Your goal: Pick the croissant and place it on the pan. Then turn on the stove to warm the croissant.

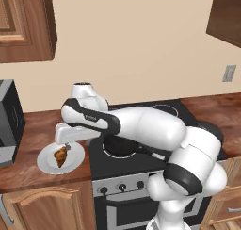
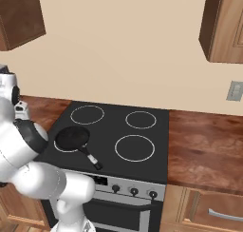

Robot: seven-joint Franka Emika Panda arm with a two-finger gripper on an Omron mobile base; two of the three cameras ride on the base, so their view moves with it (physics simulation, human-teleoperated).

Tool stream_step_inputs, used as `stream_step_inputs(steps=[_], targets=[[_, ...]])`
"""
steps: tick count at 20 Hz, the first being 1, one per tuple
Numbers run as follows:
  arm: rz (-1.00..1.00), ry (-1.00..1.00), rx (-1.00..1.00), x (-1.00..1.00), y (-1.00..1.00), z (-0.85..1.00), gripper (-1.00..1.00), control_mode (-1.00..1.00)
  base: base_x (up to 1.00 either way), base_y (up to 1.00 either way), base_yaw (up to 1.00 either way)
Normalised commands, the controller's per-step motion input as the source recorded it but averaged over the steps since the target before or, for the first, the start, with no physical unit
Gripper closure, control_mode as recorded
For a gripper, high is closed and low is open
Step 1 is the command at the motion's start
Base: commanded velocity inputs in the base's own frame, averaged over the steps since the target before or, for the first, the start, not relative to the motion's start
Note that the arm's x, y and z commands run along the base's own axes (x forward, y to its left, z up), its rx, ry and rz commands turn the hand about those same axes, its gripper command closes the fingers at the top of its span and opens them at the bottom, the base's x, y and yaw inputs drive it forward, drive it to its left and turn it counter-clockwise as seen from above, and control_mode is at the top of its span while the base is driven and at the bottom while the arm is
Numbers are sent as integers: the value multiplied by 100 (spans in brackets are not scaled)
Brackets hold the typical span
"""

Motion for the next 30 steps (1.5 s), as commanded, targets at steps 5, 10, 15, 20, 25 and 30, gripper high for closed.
stream_step_inputs(steps=[5,10,15,20,25,30], targets=[[0,0,0,41,7,-27,-100,-100,0,0,0],[0,0,0,39,20,-25,-100,-100,0,0,0],[0,0,0,20,43,-19,-100,-100,0,0,0],[0,0,0,30,41,-18,-100,-100,0,0,0],[0,0,-1,42,18,-18,-100,-100,0,0,0],[0,0,-2,26,13,-17,-100,-100,0,0,0]])
